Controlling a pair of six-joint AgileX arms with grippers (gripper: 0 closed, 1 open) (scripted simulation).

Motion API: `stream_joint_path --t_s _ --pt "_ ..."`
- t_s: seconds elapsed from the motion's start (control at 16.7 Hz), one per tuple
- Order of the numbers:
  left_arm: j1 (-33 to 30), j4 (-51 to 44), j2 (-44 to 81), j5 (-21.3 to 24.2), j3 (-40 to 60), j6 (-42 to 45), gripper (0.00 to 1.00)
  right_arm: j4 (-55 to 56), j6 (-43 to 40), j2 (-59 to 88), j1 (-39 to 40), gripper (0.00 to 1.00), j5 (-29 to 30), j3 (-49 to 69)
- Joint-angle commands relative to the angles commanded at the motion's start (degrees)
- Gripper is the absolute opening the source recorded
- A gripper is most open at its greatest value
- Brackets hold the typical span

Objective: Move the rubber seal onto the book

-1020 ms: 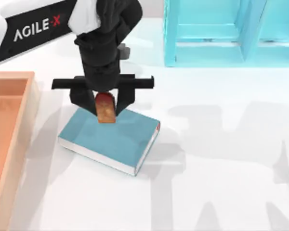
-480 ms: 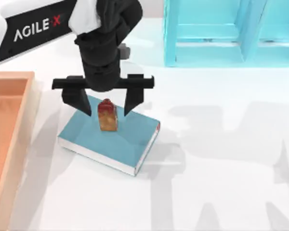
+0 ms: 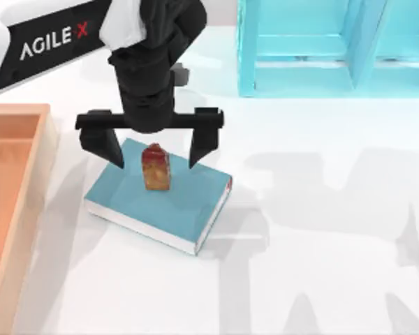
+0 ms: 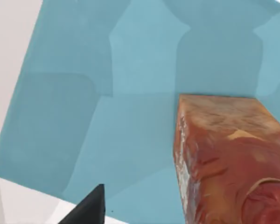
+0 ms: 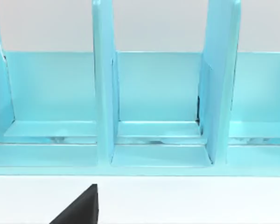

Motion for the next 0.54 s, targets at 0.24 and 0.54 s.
stream_joint_path --t_s 0.24,0.54 --pt "0.07 -2.02 -0.10 0.00 1.89 -0.02 1.00 0.00 0.00 0.00 0.00 1.00 0.00 0.00" --pt "0.04 -6.57 -0.41 0.00 6.15 -0.06 1.00 0.00 0.00 0.00 0.00 1.00 0.00 0.00"
